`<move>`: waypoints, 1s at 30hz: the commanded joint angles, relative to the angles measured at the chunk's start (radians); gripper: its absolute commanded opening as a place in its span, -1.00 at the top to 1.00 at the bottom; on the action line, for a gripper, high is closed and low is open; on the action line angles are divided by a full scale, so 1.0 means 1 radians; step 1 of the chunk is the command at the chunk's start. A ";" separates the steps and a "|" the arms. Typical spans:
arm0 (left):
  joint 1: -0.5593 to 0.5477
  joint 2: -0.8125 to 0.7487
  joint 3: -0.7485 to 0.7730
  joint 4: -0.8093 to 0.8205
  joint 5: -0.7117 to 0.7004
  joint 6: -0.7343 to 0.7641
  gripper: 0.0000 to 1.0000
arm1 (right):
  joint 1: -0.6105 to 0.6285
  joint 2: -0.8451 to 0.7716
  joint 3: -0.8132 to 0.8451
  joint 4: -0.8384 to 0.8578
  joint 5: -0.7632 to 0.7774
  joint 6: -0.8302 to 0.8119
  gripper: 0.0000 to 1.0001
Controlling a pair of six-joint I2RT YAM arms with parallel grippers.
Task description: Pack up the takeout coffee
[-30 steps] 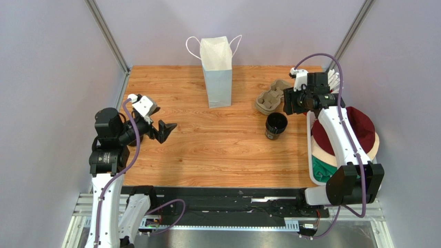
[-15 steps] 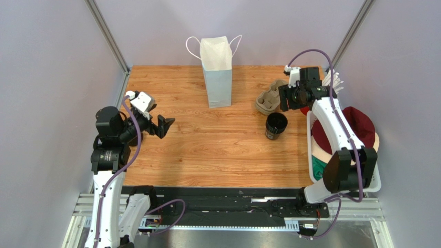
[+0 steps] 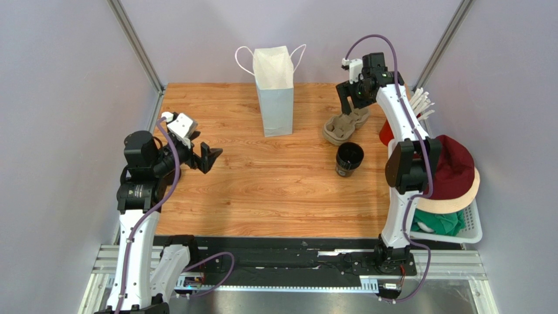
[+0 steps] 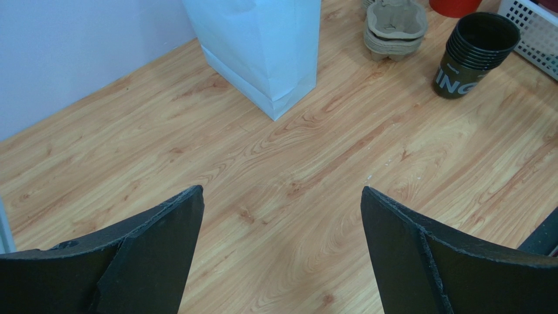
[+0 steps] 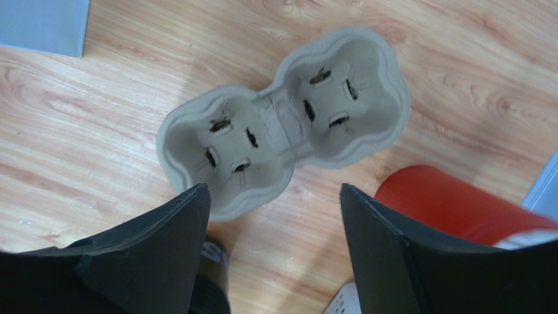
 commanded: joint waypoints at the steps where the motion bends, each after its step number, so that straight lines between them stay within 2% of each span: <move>1: 0.006 0.013 0.005 0.020 0.033 -0.003 -0.96 | 0.006 0.078 0.114 -0.066 0.007 -0.098 -0.67; 9: 0.005 0.013 0.005 0.013 0.039 -0.004 -0.95 | 0.005 0.204 0.159 -0.048 0.054 -0.171 -0.70; 30: 0.005 0.020 0.010 0.001 0.033 0.005 -0.95 | 0.005 0.271 0.135 0.012 -0.054 -0.207 -0.62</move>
